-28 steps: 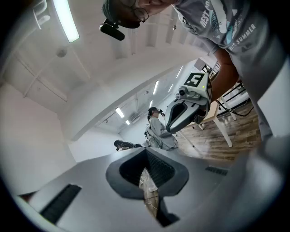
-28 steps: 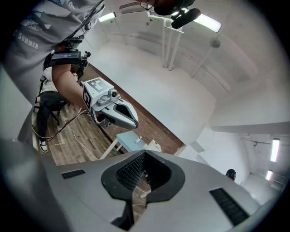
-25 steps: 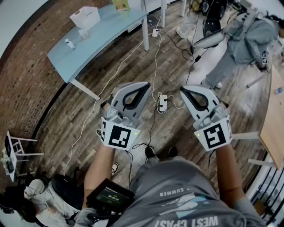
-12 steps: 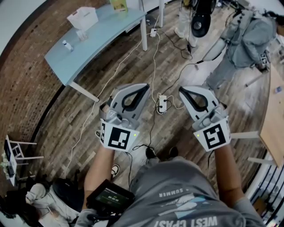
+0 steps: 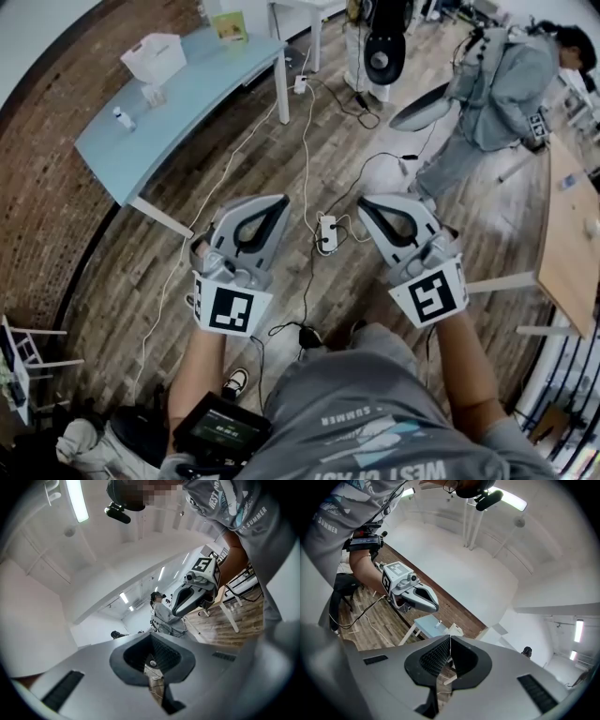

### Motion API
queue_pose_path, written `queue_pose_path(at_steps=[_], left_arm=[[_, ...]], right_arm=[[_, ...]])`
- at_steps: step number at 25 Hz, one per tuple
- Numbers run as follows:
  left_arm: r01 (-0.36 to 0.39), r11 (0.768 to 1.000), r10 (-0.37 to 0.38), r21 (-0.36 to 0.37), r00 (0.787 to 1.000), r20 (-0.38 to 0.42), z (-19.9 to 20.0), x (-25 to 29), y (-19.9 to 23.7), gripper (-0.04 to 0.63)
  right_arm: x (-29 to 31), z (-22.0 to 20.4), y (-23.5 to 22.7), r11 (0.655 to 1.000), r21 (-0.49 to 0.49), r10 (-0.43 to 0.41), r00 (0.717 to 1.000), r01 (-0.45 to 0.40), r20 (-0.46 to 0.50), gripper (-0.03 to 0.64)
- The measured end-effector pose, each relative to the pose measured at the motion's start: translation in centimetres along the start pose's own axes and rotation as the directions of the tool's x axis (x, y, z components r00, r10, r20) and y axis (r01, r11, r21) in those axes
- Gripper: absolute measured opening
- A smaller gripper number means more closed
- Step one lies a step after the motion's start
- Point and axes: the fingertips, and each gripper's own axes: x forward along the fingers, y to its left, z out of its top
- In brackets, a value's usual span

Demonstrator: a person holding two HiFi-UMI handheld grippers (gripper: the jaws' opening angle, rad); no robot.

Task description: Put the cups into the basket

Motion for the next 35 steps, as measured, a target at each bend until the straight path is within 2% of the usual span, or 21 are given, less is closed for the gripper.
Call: queue_pose_path(at_steps=[9,27,35], left_arm=[[-0.001,1.000,0.001,-0.011,1.000,-0.019,-1.5,1.1,0.5,-0.002],[-0.050,0.999,0.052,0.018,0.989,-0.142,-4.5,10.1,2.9,-0.002],[-0.037,0.999,0.039,0.015,0.984,-0.173,-6.0,12.0,3.2,-0.002]], right_arm=[[1.0,-1.1,-0.8,1.000,0.021,0.001,1.000,-0.001,0.004,0.014],[5.8,-7.6,-9.1,0.996,0.044,0.069,0.991,-0.075,0.112,0.014],[7.3,-9.1,-10.6,0.994,0.059,0.080,0.988,-0.089,0.132,0.014]])
